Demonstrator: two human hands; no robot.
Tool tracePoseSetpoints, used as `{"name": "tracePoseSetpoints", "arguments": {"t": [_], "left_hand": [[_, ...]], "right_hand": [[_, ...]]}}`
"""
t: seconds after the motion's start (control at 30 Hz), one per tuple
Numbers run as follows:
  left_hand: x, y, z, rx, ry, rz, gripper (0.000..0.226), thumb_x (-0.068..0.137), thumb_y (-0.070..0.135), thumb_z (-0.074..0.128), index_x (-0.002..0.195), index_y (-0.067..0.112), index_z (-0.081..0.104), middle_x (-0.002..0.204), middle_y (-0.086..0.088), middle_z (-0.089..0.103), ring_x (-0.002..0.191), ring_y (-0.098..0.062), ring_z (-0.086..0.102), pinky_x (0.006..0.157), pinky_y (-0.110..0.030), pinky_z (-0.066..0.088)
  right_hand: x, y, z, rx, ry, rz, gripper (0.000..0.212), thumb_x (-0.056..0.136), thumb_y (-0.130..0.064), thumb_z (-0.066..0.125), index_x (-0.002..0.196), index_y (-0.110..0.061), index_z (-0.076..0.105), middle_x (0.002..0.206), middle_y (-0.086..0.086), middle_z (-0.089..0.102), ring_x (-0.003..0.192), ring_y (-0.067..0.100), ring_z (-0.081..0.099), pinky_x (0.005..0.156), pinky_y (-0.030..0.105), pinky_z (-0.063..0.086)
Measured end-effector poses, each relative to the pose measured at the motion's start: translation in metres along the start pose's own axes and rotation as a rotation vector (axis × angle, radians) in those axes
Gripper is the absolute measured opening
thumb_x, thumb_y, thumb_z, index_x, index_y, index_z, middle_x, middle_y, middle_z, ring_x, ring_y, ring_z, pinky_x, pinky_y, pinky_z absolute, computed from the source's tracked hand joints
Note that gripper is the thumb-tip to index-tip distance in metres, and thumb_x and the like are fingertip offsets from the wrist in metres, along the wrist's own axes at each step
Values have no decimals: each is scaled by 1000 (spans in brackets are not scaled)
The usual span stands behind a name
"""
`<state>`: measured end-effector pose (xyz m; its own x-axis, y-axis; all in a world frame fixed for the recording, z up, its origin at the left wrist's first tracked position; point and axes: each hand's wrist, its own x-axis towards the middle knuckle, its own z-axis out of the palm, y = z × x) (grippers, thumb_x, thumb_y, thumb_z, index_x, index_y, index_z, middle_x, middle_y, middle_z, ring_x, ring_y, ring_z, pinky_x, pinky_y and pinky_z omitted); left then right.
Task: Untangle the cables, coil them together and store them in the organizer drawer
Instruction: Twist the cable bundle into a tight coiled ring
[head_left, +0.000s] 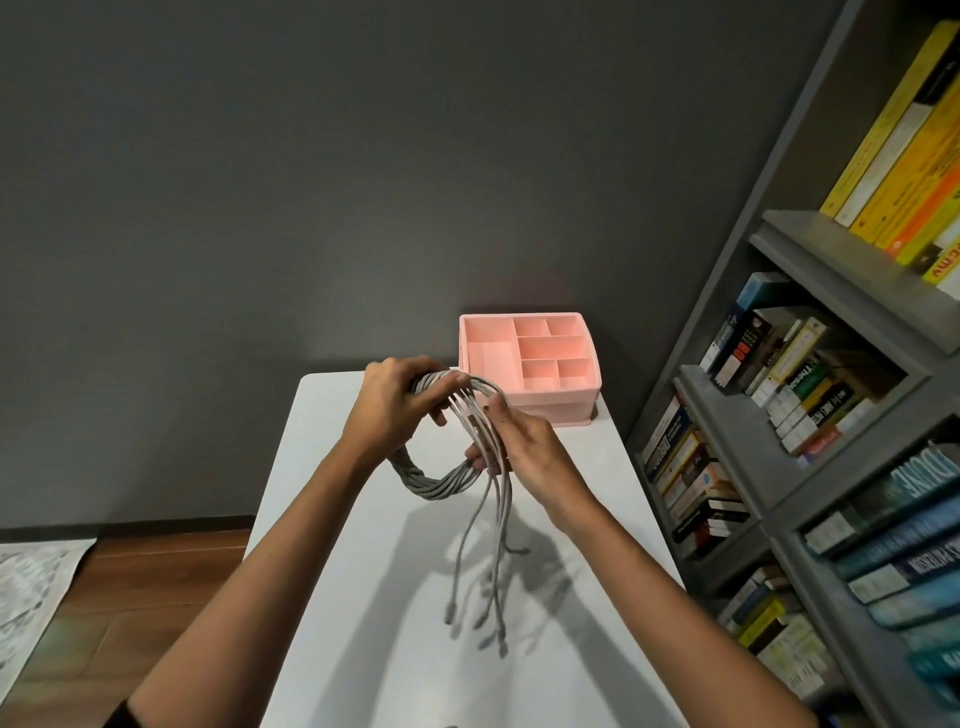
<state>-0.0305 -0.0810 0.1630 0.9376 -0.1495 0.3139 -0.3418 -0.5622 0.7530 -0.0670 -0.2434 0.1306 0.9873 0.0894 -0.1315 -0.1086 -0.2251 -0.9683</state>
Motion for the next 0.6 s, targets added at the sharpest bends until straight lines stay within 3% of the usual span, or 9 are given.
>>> {"name": "tracePoseSetpoints", "arguments": {"t": [0.1,0.17,0.33,0.47,0.53,0.6], "left_hand": [[-1,3,-3,7,-47,38,21,89,34,65,72,21,66,53,1,66,42,-1,53,44,-9,33],[-1,3,-5,13,-52,51,23,88,34,64,73,17,67,53,1,66,42,-1,53,44,-9,33],[-5,5,-7,8,-79,84,23,88,30,66,83,7,71,53,2,65,42,1,55,44,-6,32],[-4,8,-6,4,-53,68,27,89,31,65,79,6,70,53,2,66,42,0,55,44,-8,33],[-1,11,-7,23,-74,53,30,90,34,64,77,7,69,54,1,67,41,-4,55,41,-12,38],[1,15,-8,28,-97,43,28,90,35,63,77,11,69,56,1,67,40,-9,55,36,-21,43]], "right_hand": [[1,0,2,204,27,25,26,100,-21,47,101,1,62,78,13,66,56,9,66,56,18,52],[2,1,3,314,23,56,17,96,-12,55,99,0,65,79,11,67,58,11,67,55,19,52],[3,-2,-5,327,-12,133,6,88,-10,65,92,-7,69,73,5,67,60,11,64,54,20,52],[4,5,-1,70,162,-38,13,84,-27,71,86,-14,73,75,1,71,69,13,65,67,29,53],[2,7,3,134,223,-71,16,84,-29,72,84,-13,73,73,3,69,67,13,63,67,29,52],[2,6,5,319,236,-30,11,84,-18,72,86,-7,71,76,7,66,71,14,60,68,23,49]]}}
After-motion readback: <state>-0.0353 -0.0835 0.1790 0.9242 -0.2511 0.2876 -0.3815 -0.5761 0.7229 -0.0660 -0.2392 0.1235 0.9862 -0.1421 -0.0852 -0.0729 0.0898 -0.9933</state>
